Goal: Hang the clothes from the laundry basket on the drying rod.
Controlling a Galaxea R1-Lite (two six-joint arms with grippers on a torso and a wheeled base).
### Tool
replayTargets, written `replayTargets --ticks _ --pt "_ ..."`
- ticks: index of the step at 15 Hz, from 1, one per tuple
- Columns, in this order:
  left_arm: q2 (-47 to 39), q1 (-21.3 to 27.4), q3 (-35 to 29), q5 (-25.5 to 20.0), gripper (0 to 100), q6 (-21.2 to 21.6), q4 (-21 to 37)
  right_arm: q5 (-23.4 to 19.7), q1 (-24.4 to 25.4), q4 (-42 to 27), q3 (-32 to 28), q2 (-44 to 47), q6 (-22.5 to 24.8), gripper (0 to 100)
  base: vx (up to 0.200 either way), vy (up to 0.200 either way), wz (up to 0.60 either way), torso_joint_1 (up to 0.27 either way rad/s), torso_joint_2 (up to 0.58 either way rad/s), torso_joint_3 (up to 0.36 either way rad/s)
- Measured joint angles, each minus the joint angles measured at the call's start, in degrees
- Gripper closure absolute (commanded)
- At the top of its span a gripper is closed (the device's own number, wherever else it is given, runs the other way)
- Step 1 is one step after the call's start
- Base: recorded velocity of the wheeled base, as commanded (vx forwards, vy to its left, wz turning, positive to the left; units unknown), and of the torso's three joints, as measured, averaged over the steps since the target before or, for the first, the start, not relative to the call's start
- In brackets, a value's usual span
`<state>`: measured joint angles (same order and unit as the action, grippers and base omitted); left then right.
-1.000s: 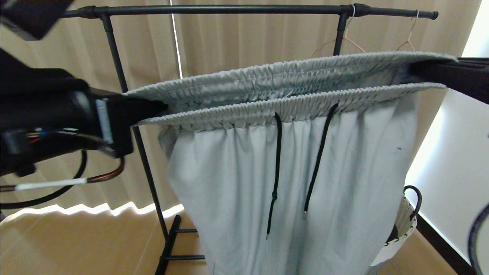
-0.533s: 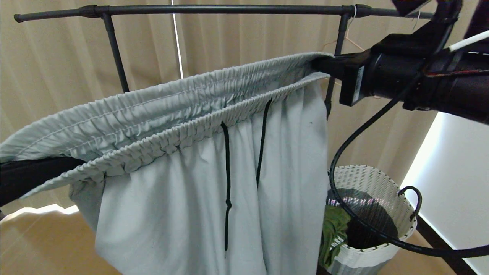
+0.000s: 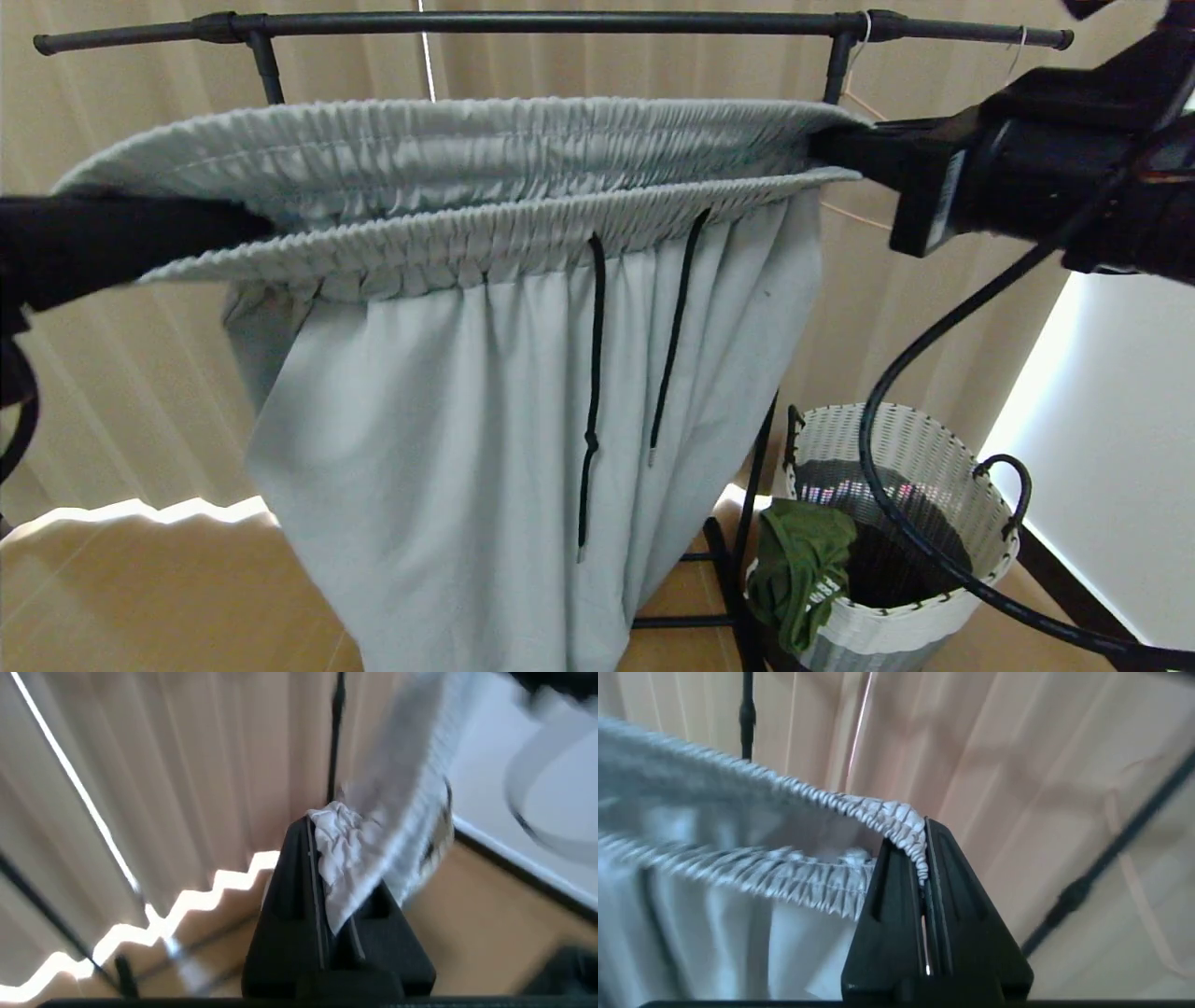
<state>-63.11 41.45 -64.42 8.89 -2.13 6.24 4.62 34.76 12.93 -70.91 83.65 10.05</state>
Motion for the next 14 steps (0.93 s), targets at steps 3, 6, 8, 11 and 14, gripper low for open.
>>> replayTargets --ticks 3,6,8,11,14 --pt "-9.55 -1.24 -8.0 0.17 100 0.15 -4.74 -0.2 0.07 -1.08 3.33 -6.56 0.02 100 0.0 0.0 0.0 0.0 0.0 0.0" --pt "-18.25 -1.87 -17.29 0.44 100 0.22 -5.24 -0.6 2.23 -1.5 8.22 -13.07 0.02 100 0.0 0.0 0.0 0.0 0.0 0.0" --pt "-22.5 -2.12 -21.31 0.5 100 0.24 -5.27 -0.63 4.82 -2.07 11.24 -16.54 0.18 100 0.0 0.0 0.0 0.0 0.0 0.0" --pt "-26.22 -1.95 -23.06 0.52 100 0.39 -5.21 -0.66 7.74 -3.44 13.86 -19.82 0.29 100 0.0 0.0 0.0 0.0 0.0 0.0" --pt "-27.4 -1.68 -23.52 0.66 100 0.48 -4.91 -0.63 8.9 -3.5 14.63 -21.14 0.35 100 0.0 0.0 0.0 0.0 0.0 0.0"
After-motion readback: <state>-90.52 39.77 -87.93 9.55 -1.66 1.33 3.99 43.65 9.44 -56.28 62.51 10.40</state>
